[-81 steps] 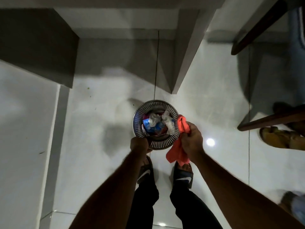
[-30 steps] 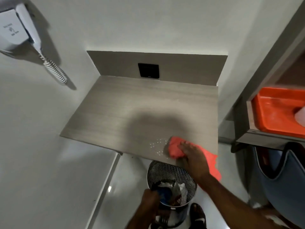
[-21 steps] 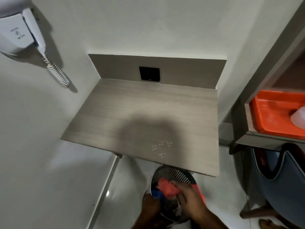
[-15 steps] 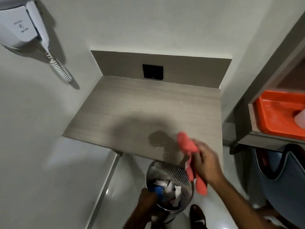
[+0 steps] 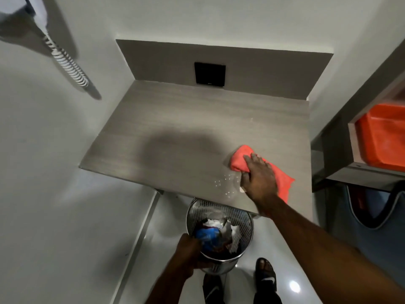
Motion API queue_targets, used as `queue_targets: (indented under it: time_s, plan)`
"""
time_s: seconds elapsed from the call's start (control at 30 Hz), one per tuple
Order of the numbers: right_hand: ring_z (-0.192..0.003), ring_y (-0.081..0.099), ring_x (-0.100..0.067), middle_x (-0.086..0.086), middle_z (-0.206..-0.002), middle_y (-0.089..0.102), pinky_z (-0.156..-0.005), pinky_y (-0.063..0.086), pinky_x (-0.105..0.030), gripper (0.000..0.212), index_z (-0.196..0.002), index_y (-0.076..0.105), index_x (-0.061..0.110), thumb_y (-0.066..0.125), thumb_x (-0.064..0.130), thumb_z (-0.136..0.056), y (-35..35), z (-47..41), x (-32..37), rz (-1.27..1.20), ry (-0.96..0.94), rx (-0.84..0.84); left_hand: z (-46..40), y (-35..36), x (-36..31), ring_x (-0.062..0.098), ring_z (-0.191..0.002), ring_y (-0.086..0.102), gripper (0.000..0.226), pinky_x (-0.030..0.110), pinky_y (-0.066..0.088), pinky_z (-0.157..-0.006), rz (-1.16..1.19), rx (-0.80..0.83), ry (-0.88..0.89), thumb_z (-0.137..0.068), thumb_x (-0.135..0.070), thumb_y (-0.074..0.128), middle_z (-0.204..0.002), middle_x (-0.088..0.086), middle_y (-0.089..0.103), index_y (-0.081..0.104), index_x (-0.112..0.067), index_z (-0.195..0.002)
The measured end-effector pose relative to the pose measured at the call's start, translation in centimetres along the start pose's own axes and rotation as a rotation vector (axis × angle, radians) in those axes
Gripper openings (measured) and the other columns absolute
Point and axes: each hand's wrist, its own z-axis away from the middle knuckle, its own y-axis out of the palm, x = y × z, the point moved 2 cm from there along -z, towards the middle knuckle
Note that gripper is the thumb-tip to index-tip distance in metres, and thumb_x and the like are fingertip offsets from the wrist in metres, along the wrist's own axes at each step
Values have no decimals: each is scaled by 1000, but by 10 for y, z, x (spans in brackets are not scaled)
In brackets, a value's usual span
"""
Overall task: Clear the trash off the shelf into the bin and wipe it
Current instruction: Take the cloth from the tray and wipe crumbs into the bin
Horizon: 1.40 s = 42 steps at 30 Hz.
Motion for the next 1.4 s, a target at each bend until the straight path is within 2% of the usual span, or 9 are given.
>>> queue_targets:
  time_s: [0.27, 0.4, 0.5, 0.63, 0.8, 0.97, 1.07, 1.17, 1.4]
  plan:
    - [-132, 49, -18, -3, -140, 59, -115, 30, -34, 64, -123, 66, 21, 59, -7, -66, 37, 82, 84, -364, -288, 323, 5, -8, -1, 45, -86, 73, 34, 51, 65, -68, -35, -36, 16, -87, -4, 63, -107, 29, 71, 59, 3, -120]
    - [-113, 63, -15, -7, -123, 68, -95, 52, -25, 66, -115, 70, 17, 45, -23, -69, 41, 120, 90, -916, 63, 475, 4, -8, -1, 38, -67, 74, 19, 43, 64, -60, -28, -45, 28, -86, 0, 64, -79, 22, 75, 69, 5, -104]
    - [-97, 70, -16, -19, -113, 69, -80, 57, -27, 55, -107, 69, 3, 38, -32, -76, 10, 105, 71, -1238, 211, 280, 0, -10, -5, 41, -74, 75, 28, 40, 62, -56, -47, -55, 1, -84, 6, 58, -93, 27, 74, 66, 6, -111]
    - [-114, 62, -19, -10, -123, 67, -104, 47, -31, 45, -116, 68, 14, 56, -13, -81, -59, 29, 6, -634, 79, -268, -6, -9, -10, 38, -71, 75, 31, 38, 62, -56, -56, -42, -14, -87, 2, 55, -100, 28, 73, 65, 3, -116]
    - [-135, 40, -39, -25, -148, 42, -113, 32, -47, 64, -143, 40, 9, 55, 12, -82, -34, -29, -38, 88, 145, -44, -18, -4, -13, 45, -98, 70, 37, 43, 63, -62, -22, -29, -23, -94, -16, 59, -120, 30, 64, 54, 2, -126]
    - [-128, 43, -44, -27, -140, 45, -110, 35, -50, 63, -139, 40, 9, 54, 22, -79, -36, -117, -38, 76, 230, -130, -26, -9, -14, 44, -95, 72, 35, 49, 64, -63, 9, -4, -47, -88, -4, 64, -116, 28, 69, 60, 2, -122]
    - [-128, 45, -43, -27, -140, 47, -108, 38, -47, 60, -140, 43, 9, 57, 24, -83, -35, -179, -30, 63, 90, -26, -32, -11, -17, 44, -99, 72, 33, 58, 62, -78, -18, -22, -56, -92, -4, 57, -118, 28, 69, 60, 1, -124]
    - [-132, 47, -37, -24, -147, 45, -112, 37, -41, 61, -143, 44, 10, 60, 18, -85, -15, -205, 9, 20, -102, 102, -34, -20, -16, 45, -101, 71, 35, 55, 63, -75, -48, -12, -47, -93, -2, 49, -122, 28, 66, 58, -1, -127]
    - [-121, 59, -29, -16, -134, 62, -103, 40, -31, 58, -131, 60, 13, 48, 27, -76, 28, -38, 114, -238, -455, 377, -23, -39, 4, 38, -91, 75, 36, 38, 64, -62, -122, 28, 34, -93, -23, 63, -113, 23, 73, 62, -2, -122]
